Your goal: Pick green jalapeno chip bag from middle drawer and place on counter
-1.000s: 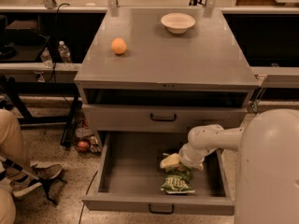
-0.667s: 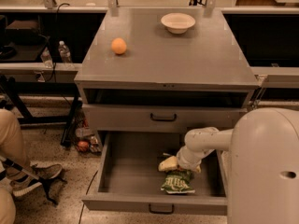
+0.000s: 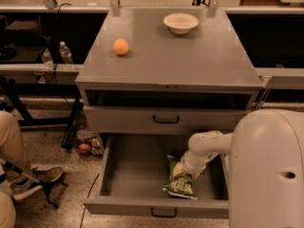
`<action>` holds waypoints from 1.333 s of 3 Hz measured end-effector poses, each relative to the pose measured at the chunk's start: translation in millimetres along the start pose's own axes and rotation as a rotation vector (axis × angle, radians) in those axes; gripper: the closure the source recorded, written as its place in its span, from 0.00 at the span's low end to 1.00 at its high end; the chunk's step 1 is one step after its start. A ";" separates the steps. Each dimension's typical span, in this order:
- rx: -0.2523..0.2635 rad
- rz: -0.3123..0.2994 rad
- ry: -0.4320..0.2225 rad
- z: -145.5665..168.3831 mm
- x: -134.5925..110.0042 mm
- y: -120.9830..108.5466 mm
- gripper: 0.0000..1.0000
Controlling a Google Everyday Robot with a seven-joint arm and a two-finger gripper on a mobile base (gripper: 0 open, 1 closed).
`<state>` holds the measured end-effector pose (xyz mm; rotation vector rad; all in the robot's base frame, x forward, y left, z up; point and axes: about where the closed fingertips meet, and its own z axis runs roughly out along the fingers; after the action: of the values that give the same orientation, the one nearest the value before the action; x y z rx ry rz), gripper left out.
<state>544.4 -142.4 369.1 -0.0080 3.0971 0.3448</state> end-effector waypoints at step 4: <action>-0.082 0.012 -0.195 -186.8 38.5 -60.3 1.00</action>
Offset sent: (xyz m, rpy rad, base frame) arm -0.0281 -0.0706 0.1210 0.1746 -0.0786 -0.0144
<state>501.8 -242.4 536.9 0.0407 2.8895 0.4441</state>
